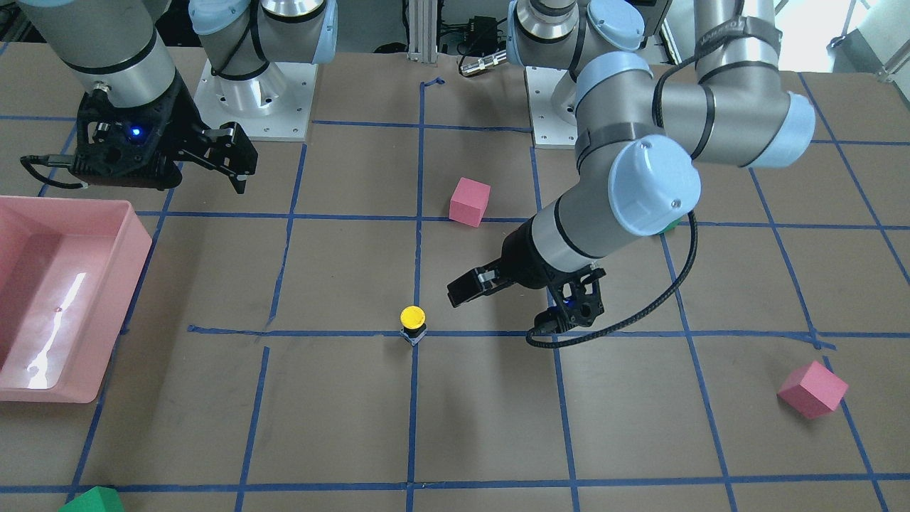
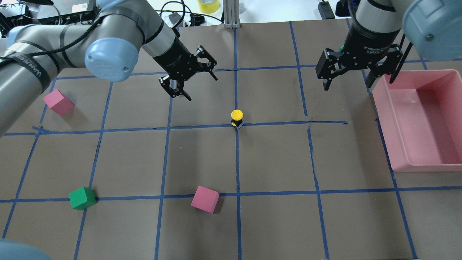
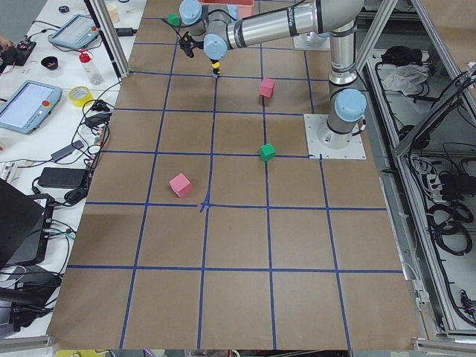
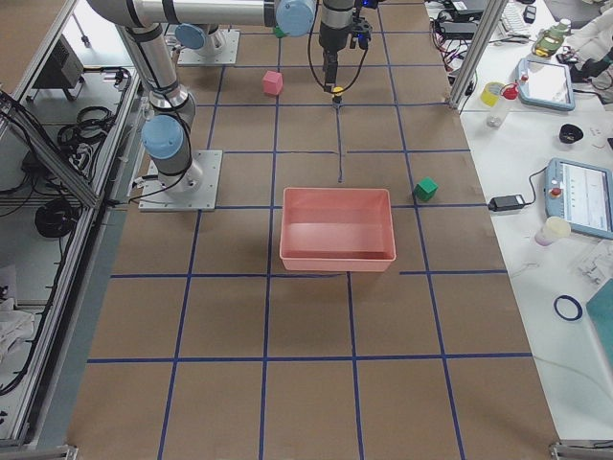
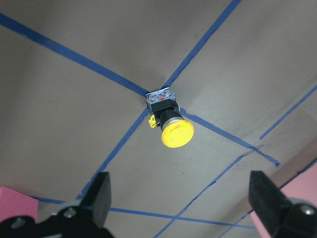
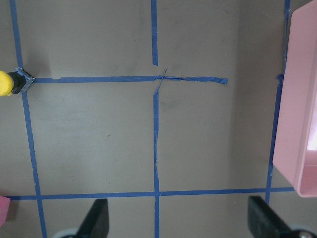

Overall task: Align button upright
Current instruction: 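Open the left gripper and withdraw it away from the upright button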

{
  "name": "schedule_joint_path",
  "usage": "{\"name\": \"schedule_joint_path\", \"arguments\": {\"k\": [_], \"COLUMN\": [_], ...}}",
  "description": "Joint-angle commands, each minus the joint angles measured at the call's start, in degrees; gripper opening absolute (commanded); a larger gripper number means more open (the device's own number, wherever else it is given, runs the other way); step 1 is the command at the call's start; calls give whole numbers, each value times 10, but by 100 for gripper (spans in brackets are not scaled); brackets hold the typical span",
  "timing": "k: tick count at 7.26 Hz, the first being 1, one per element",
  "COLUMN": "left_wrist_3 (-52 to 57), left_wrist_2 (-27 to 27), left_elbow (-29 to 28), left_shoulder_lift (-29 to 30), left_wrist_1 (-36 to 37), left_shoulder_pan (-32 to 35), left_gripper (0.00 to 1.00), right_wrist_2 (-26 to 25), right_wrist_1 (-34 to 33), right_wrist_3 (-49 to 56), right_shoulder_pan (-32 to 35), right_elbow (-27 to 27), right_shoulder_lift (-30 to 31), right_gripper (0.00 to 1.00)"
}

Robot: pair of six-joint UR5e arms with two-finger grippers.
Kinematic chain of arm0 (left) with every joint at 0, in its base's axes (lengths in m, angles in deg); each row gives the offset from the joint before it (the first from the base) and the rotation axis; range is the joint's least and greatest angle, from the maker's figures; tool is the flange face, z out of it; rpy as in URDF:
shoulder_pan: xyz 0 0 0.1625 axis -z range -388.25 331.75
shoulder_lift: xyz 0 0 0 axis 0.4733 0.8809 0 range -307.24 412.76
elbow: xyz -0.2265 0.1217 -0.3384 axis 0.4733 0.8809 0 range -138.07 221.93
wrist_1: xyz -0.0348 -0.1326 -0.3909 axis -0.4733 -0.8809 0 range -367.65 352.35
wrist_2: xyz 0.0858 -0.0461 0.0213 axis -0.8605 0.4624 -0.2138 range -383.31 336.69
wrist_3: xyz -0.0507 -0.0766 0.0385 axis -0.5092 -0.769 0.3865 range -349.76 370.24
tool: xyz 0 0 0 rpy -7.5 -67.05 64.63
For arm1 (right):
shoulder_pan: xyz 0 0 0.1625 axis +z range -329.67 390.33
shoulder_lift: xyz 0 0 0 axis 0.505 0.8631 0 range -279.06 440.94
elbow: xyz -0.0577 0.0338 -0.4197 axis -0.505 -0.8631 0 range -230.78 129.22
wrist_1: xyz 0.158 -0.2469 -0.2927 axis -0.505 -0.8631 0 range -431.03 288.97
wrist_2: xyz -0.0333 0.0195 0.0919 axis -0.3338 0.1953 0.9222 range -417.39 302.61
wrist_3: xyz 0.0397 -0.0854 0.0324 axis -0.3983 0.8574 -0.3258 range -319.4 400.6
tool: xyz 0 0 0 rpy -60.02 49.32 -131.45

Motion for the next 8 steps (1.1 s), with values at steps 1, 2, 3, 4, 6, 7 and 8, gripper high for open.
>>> {"name": "schedule_joint_path", "arguments": {"k": [1,2,3,4,6,7,8], "left_wrist_3": [193,256,261,261,261,261,261], "left_wrist_2": [-102,-146,-176,-204,-206,-206,-206], "left_elbow": [3,6,10,17,19,19,18], "left_shoulder_lift": [-84,-108,-124,-142,-160,-161,-161], "left_wrist_1": [-1,1,-1,0,-13,-18,-20], "left_shoulder_pan": [-1,-3,-4,-4,-4,-4,-4], "left_gripper": [100,100,100,100,100,100,100], "right_wrist_2": [0,2,-1,1,3,3,2], "right_wrist_1": [2,1,0,0,1,0,3], "right_wrist_3": [0,8,6,1,4,4,2], "right_shoulder_pan": [1,1,2,2,2,2,2], "right_elbow": [0,0,0,-1,-1,-1,-1], "right_shoulder_lift": [0,0,0,-1,-1,-2,-1], "right_gripper": [100,100,100,100,100,100,100]}}
